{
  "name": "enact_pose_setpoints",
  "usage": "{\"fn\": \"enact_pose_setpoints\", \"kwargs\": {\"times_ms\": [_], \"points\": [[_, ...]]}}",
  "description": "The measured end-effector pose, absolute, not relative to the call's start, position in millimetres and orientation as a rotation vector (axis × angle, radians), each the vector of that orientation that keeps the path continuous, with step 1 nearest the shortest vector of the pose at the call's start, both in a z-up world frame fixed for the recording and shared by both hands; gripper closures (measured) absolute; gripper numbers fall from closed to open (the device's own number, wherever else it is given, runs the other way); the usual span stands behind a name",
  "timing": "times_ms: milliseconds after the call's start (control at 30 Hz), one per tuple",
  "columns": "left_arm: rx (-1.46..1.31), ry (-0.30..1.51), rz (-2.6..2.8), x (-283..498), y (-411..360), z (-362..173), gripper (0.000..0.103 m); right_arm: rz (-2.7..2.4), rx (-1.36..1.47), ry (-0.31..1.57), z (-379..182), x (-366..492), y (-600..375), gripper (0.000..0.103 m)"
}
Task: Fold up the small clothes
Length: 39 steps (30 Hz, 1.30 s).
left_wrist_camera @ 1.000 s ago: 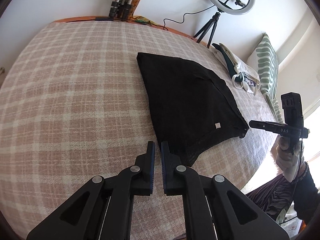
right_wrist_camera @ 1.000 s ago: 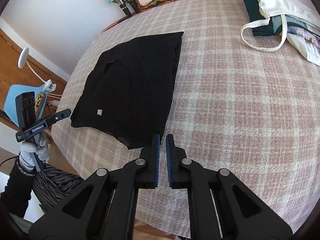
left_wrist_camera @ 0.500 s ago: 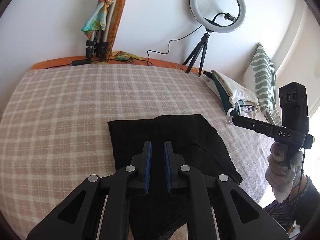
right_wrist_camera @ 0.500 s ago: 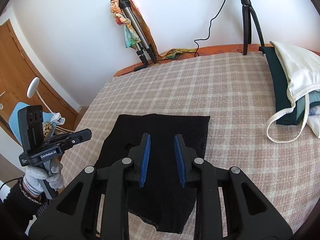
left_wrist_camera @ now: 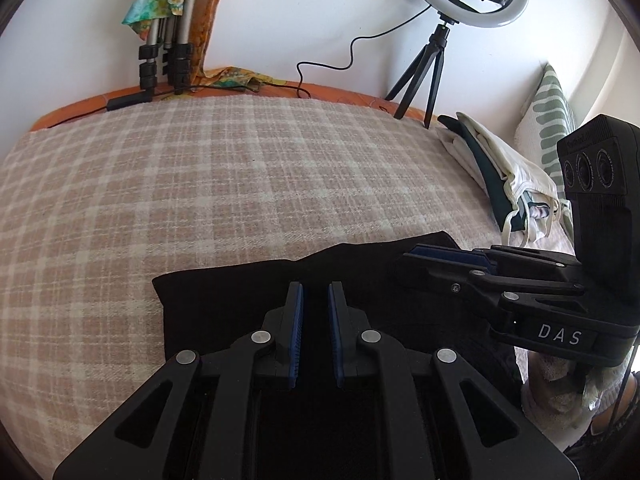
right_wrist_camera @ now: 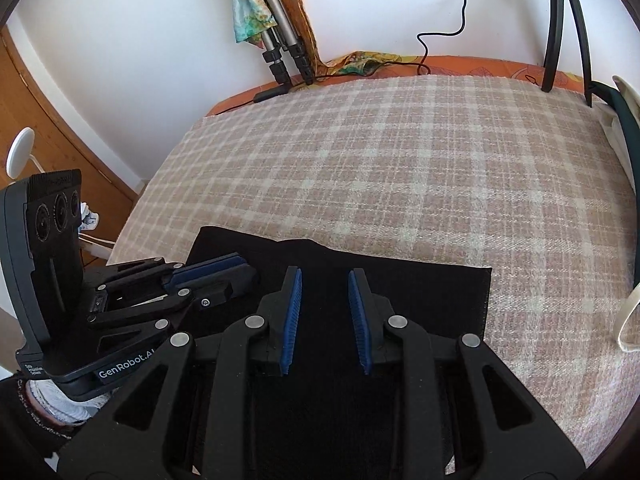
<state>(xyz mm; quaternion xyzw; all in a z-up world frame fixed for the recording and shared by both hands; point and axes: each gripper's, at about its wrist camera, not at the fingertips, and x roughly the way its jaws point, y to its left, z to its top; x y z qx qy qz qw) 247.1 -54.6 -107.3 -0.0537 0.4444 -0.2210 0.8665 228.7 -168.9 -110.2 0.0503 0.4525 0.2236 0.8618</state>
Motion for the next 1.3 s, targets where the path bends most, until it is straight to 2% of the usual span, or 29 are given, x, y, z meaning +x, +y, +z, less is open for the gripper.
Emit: {"fn": "enact_pose_setpoints", "kwargs": {"times_ms": [133,200,500,633,700,733,767,833,1067,1300], "points": [[-0.105,0.941,-0.449,249.9,-48.9,-115.5,0.092,0.423,0.119,0.979,-124.1,236.2,-177.0,0.077],[-0.088,0.938,-0.447,248.6,-47.5,-115.0,0.092,0.414,0.137,0.978,-123.4,238.1,-183.0,0.079],[-0.074,0.928,-0.29,258.5,-8.6,-114.1,0.092,0.226,0.19,0.966,-119.1,241.1,-231.1,0.08],[-0.226,0.945,-0.293,262.2,22.1,-111.5,0.092,0.166,0.282,0.975,-114.7,232.2,-263.3,0.077],[-0.3,0.953,-0.309,262.6,34.9,-109.8,0.088,0.205,0.345,0.98,-110.6,224.4,-273.9,0.077],[-0.314,0.951,-0.314,262.0,39.7,-108.5,0.078,0.217,0.354,0.98,-108.1,218.8,-277.0,0.071],[-0.327,0.945,-0.317,260.7,44.1,-106.8,0.067,0.228,0.358,0.979,-105.6,211.5,-279.5,0.057],[-0.371,0.938,-0.341,259.6,52.4,-104.7,0.06,0.266,0.385,0.977,-103.2,195.4,-285.1,0.043],[-0.545,0.996,-0.392,263.6,66.1,-119.5,0.06,0.375,0.504,1.051,-115.4,141.4,-298.2,0.043],[-0.549,1.019,-0.419,268.3,51.5,-126.6,0.059,0.434,0.607,1.109,-133.5,111.8,-304.7,0.043]]}}
